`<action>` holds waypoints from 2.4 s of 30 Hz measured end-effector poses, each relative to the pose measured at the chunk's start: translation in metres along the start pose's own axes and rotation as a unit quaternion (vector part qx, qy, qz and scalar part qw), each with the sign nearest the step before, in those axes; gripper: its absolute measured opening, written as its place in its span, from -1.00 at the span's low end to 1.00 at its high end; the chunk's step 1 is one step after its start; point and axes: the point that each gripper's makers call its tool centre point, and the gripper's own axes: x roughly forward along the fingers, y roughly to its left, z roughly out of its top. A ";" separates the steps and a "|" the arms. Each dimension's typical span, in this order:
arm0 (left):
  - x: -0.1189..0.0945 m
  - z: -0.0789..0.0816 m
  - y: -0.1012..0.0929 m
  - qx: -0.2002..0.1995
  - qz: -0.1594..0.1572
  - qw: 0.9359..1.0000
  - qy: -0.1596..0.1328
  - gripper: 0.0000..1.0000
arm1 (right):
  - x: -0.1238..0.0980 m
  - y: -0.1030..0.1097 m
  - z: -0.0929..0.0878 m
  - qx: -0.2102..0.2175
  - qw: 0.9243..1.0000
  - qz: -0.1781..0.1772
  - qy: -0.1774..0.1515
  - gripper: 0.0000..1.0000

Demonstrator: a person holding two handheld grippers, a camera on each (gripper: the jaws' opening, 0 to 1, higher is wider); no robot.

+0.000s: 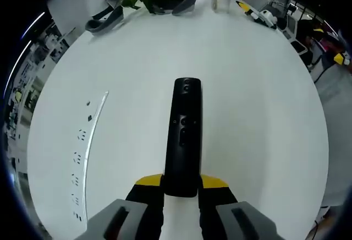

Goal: Press the specified remote control buttons in sequence, fully releasing each button before pressing the next.

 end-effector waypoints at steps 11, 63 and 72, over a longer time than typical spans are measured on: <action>0.000 -0.006 -0.026 0.006 -0.010 1.000 0.009 -0.56 | -0.001 0.002 0.002 0.001 1.000 0.007 -0.008 0.61; -0.027 -0.021 -0.120 -0.017 0.001 0.999 0.041 -0.56 | -0.003 0.010 0.003 0.000 1.000 0.027 -0.014 0.65; -0.024 -0.017 -0.144 -0.015 0.000 0.999 0.030 -0.56 | -0.003 0.013 0.003 -0.003 0.999 0.032 -0.013 0.64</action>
